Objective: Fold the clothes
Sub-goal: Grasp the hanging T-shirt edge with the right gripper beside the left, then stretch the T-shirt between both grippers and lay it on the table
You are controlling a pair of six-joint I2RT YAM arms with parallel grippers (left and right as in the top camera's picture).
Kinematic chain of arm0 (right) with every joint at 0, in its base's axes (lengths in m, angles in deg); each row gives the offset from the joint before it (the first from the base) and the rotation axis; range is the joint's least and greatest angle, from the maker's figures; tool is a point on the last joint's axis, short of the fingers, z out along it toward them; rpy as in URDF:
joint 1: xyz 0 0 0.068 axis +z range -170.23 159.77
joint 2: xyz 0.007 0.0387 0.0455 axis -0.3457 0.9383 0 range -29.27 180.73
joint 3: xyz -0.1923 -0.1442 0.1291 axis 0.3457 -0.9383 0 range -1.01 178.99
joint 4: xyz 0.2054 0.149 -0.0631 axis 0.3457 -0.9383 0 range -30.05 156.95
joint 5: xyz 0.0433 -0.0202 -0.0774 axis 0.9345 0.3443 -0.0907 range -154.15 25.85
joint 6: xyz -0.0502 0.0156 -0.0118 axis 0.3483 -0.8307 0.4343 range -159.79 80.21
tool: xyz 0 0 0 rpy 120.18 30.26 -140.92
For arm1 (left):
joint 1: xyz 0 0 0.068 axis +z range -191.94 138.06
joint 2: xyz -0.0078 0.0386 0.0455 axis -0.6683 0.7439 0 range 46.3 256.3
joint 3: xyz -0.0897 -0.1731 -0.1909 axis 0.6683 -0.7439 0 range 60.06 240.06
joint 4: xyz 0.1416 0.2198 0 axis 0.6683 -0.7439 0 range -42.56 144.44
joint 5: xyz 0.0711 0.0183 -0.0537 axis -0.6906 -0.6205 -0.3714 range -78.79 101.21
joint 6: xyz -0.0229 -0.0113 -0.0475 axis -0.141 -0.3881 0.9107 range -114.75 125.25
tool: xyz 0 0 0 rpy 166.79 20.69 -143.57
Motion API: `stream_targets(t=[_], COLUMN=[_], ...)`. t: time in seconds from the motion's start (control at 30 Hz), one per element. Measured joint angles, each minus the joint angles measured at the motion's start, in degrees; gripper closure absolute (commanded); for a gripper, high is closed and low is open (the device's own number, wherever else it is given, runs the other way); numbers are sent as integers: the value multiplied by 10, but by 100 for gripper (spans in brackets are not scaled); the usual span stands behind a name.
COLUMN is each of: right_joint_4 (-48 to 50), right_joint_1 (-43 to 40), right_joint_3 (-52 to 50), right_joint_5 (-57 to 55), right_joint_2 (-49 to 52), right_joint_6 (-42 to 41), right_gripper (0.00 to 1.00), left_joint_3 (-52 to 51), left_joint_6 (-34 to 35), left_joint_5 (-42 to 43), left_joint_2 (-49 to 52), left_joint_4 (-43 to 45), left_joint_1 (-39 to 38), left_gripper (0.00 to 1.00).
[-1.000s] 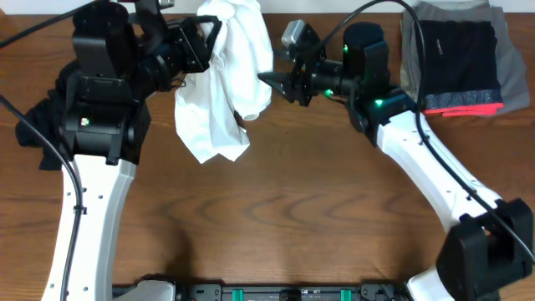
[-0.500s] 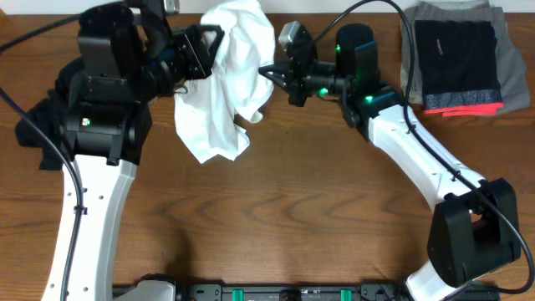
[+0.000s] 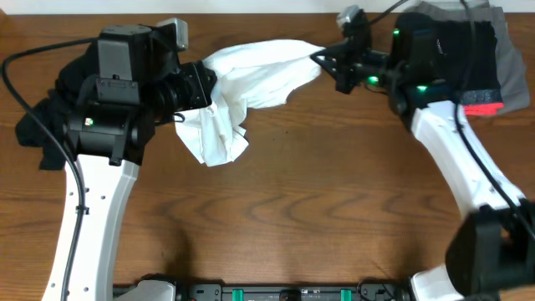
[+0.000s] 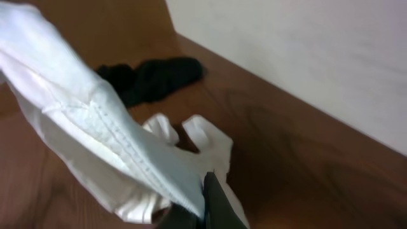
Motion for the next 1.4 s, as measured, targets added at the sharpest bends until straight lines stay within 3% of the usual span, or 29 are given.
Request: stream_targets(t=[0.3, 0.57, 0.9, 1.1, 1.4], right_joint_4=[-193, -342, -388, -441, -534], right_joint_1=[5, 3, -17, -17, -17], right_joint_3=[45, 120, 158, 187, 285], right_joint_5=[-155, -297, -336, -321, -231], right_joint_2=[-71, -71, -71, -71, -141], right_joint_6=[80, 63, 7, -4, -10], right_gripper=[99, 99, 99, 99, 99], left_joint_3=[0, 0, 0, 14, 18], left_joint_6=[-12, -41, -88, -103, -120], left_joint_5=[6, 6, -5, -23, -38], left_joint_2=[6, 64, 130, 69, -139], left_joint_4=[16, 71, 116, 93, 48], left_joint_1=[-12, -57, -76, -75, -75], left_gripper=[94, 94, 94, 94, 94])
